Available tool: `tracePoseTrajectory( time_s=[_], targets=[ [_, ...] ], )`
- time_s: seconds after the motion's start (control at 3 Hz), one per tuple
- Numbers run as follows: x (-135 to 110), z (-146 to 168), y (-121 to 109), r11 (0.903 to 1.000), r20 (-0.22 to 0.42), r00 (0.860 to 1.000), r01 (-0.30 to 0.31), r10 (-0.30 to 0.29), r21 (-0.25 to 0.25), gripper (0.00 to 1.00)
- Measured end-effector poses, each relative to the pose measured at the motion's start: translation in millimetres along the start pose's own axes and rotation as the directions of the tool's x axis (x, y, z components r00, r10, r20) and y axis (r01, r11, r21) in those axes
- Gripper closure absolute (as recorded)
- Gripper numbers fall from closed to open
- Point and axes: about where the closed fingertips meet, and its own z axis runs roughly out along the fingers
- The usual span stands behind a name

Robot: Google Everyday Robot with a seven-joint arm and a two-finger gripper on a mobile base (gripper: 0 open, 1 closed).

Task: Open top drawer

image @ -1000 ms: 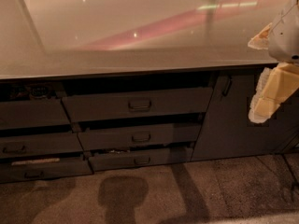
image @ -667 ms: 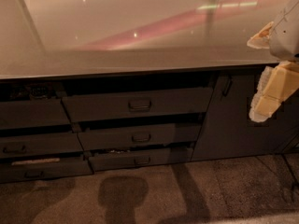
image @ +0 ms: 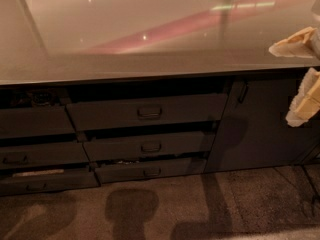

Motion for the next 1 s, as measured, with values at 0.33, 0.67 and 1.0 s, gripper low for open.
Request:
tracePoseTrajectory(
  time_s=[0.33, 0.67, 1.0],
  targets=[
    [-9.2, -0.4, -0.6, 0.9985, 0.129, 0.991, 0.026, -0.02, -0.047, 0.0],
    [-9.1, -0.2, -0.6, 0.9985, 0.13, 0.991, 0.026, -0.02, -0.047, 0.0],
    [19.7, 34.3, -22.4, 0.9933, 0.19, 0.979, -0.061, 0.079, -0.098, 0.0]
  ],
)
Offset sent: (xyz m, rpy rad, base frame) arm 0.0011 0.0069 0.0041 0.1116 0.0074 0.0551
